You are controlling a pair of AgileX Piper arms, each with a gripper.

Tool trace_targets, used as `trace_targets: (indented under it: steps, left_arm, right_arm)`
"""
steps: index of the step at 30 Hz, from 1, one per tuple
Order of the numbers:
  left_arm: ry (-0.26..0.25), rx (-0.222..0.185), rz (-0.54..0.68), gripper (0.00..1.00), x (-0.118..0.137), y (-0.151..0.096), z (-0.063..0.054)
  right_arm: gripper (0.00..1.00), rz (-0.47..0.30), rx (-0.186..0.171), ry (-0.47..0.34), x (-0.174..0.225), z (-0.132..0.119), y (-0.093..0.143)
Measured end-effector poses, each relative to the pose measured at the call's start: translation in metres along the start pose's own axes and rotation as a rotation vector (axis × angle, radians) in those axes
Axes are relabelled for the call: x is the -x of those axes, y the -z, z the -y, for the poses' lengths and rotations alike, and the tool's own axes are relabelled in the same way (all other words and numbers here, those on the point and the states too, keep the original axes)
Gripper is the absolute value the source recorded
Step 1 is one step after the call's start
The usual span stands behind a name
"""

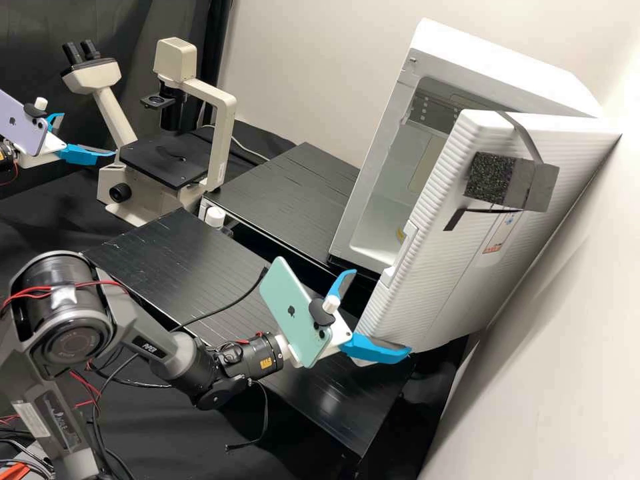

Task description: Close the incubator door.

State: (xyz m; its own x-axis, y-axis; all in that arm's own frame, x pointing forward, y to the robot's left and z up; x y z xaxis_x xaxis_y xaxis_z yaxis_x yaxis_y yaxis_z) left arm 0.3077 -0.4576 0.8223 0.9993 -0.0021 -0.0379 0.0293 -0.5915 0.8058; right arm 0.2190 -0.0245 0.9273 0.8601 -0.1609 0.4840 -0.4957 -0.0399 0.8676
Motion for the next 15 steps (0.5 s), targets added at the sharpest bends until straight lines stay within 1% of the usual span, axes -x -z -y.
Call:
trace_targets:
  steps: [4, 6, 10, 14, 15]
  left_arm:
    - [0.0, 0.0, 0.0, 1.0, 0.0, 0.0, 0.0]
    - [0.0, 0.0, 0.0, 1.0, 0.0, 0.0, 0.0]
    - [0.0, 0.0, 0.0, 1.0, 0.0, 0.0, 0.0]
    - [0.0, 0.0, 0.0, 1.0, 0.0, 0.0, 0.0]
    - [0.0, 0.0, 0.0, 1.0, 0.0, 0.0, 0.0]
  right_arm:
    - [1.0, -0.068, -0.048, 0.047, 0.002, 0.006, 0.014]
    - [1.0, -0.116, -0.062, 0.097, 0.004, 0.014, 0.023]
    - [1.0, -0.206, -0.066, 0.175, 0.004, 0.028, 0.042]
    - [1.0, -0.298, -0.072, 0.23, 0.001, 0.038, 0.062]
    - [1.0, -0.307, -0.072, 0.237, 0.001, 0.04, 0.064]
